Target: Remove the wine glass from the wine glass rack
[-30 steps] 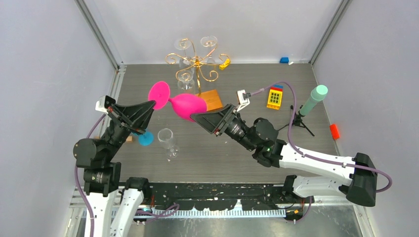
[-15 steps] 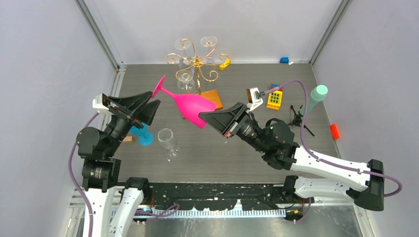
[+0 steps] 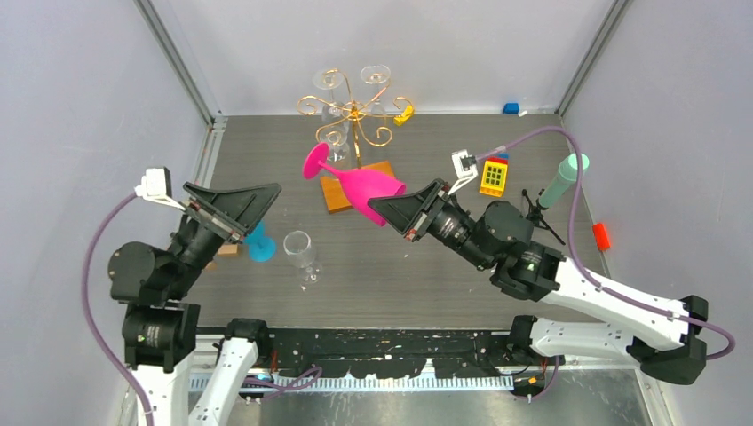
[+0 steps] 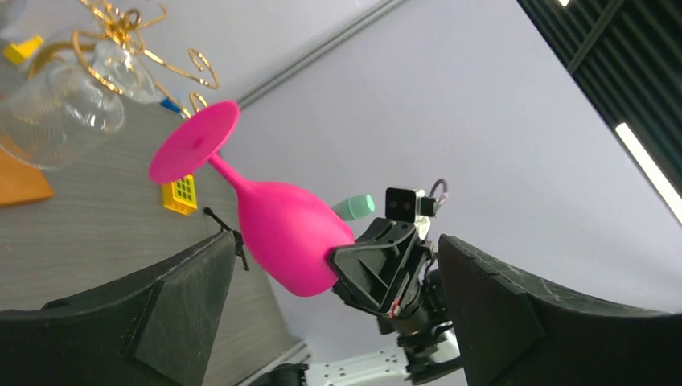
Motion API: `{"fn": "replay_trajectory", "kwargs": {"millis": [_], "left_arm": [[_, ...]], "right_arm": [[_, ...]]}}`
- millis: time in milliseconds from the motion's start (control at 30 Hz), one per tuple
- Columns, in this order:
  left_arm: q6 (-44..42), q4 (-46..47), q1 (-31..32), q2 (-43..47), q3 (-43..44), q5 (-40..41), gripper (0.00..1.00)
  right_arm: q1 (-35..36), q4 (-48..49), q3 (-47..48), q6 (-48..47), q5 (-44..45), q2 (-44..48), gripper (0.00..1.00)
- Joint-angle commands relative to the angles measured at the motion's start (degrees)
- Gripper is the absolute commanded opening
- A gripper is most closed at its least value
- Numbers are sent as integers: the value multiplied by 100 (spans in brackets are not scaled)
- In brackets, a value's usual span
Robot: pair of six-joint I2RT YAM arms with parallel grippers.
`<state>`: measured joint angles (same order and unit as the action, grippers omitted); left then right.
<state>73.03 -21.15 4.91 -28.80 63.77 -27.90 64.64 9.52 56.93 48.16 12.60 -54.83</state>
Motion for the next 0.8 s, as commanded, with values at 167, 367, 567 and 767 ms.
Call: {"fn": "replay_trajectory", "kwargs": {"millis": [167, 367, 567, 767], "left_arm": [[-2729, -1424, 23, -523, 1301, -88, 100], [-3575, -2092, 19, -606, 1464, 49, 100], [-3963, -2464, 15, -625, 1445, 145, 100], [-4147, -2566, 19, -622, 1353, 136, 100]], "right_arm": [[-4, -3554, 1827, -1328, -194, -282, 0], [-4, -5071, 2311, -1451, 324, -684, 0], [0, -5989, 2599, -1635, 233, -1204, 0], [79, -6173, 2673, -1669, 227, -1743, 0]]}}
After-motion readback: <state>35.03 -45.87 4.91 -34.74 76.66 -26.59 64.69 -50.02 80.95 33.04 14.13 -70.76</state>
